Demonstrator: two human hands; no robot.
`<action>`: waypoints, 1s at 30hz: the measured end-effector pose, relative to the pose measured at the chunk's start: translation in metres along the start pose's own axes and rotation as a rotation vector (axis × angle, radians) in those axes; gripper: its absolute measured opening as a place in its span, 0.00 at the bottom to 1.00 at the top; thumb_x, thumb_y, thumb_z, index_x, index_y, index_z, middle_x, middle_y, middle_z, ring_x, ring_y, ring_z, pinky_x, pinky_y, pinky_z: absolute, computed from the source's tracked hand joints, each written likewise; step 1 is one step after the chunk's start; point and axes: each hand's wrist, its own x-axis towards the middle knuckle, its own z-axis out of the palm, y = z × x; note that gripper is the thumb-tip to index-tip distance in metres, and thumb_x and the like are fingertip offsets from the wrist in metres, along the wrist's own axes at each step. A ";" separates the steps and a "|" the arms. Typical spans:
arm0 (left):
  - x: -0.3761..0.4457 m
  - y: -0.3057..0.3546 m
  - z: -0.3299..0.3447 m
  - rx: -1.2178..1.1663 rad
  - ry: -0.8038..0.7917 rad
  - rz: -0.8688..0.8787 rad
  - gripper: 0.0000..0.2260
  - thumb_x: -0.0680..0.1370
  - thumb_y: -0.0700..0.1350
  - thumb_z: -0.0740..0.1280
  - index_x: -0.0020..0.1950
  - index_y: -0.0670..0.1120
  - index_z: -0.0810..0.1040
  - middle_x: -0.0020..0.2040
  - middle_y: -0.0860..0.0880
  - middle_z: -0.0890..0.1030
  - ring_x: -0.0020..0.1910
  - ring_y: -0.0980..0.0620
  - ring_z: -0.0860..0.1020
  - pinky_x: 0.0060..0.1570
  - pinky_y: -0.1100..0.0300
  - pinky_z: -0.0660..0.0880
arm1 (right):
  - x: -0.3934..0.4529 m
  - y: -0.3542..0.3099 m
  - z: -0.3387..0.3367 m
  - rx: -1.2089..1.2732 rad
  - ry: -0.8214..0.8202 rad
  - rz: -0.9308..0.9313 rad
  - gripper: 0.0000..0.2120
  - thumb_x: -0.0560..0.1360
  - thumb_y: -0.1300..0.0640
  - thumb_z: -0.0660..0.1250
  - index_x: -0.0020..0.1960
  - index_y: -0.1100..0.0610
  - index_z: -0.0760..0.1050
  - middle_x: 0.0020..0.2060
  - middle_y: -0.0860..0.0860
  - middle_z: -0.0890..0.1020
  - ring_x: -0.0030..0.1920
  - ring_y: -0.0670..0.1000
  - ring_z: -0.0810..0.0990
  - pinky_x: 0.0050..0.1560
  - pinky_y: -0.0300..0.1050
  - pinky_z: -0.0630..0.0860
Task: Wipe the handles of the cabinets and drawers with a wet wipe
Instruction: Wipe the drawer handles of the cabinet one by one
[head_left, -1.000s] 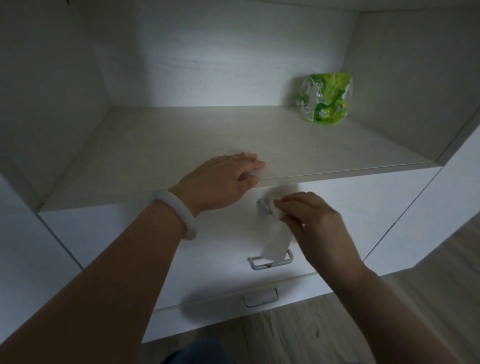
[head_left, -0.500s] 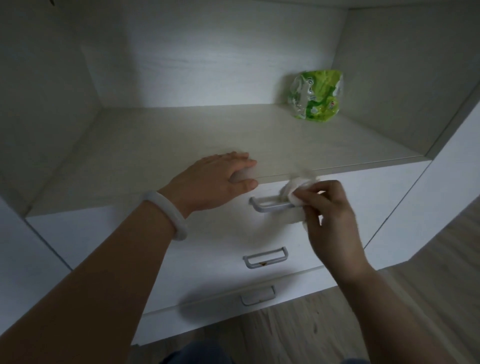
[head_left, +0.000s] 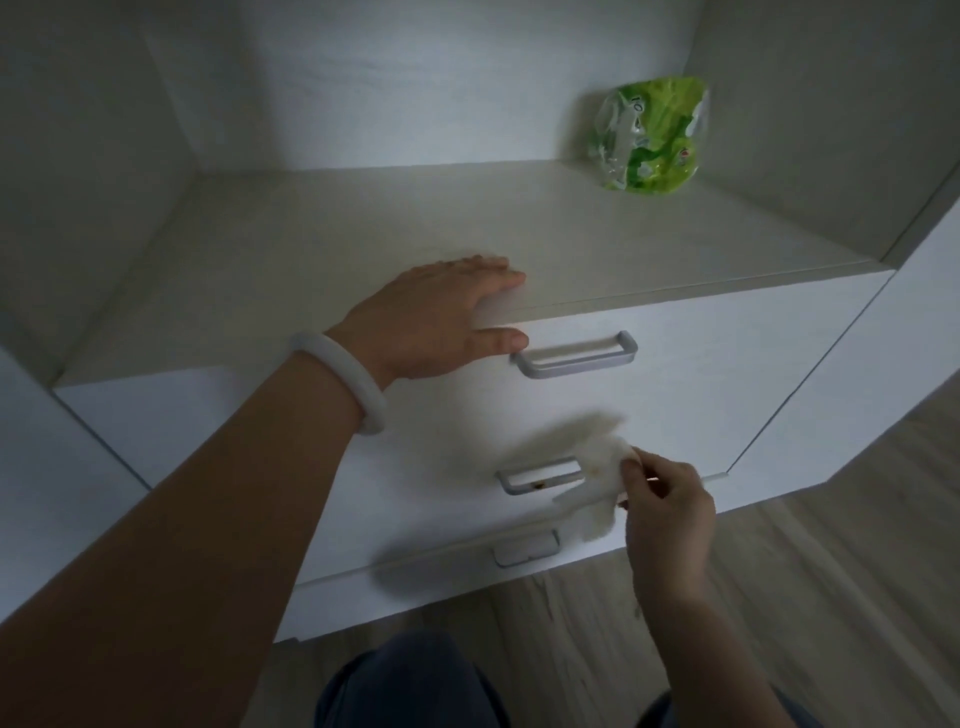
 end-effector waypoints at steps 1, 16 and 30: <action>0.000 0.000 0.000 0.005 0.003 0.004 0.32 0.76 0.62 0.63 0.77 0.54 0.60 0.78 0.54 0.58 0.77 0.55 0.56 0.75 0.54 0.53 | 0.002 0.004 -0.001 -0.026 0.056 -0.027 0.09 0.79 0.57 0.65 0.57 0.57 0.80 0.46 0.49 0.77 0.44 0.48 0.80 0.45 0.36 0.74; 0.001 0.001 0.000 0.014 0.005 0.005 0.31 0.76 0.62 0.63 0.76 0.54 0.60 0.78 0.53 0.59 0.76 0.55 0.56 0.75 0.53 0.54 | -0.003 0.037 0.040 -0.166 -0.500 -0.295 0.19 0.76 0.73 0.62 0.65 0.62 0.75 0.58 0.48 0.70 0.45 0.49 0.79 0.46 0.30 0.76; 0.001 0.000 0.002 0.025 0.000 0.004 0.31 0.76 0.63 0.62 0.77 0.53 0.59 0.78 0.53 0.59 0.76 0.54 0.57 0.75 0.54 0.54 | -0.001 0.031 0.042 -0.705 -0.300 -0.695 0.16 0.61 0.60 0.80 0.47 0.53 0.82 0.46 0.46 0.85 0.49 0.56 0.75 0.45 0.46 0.63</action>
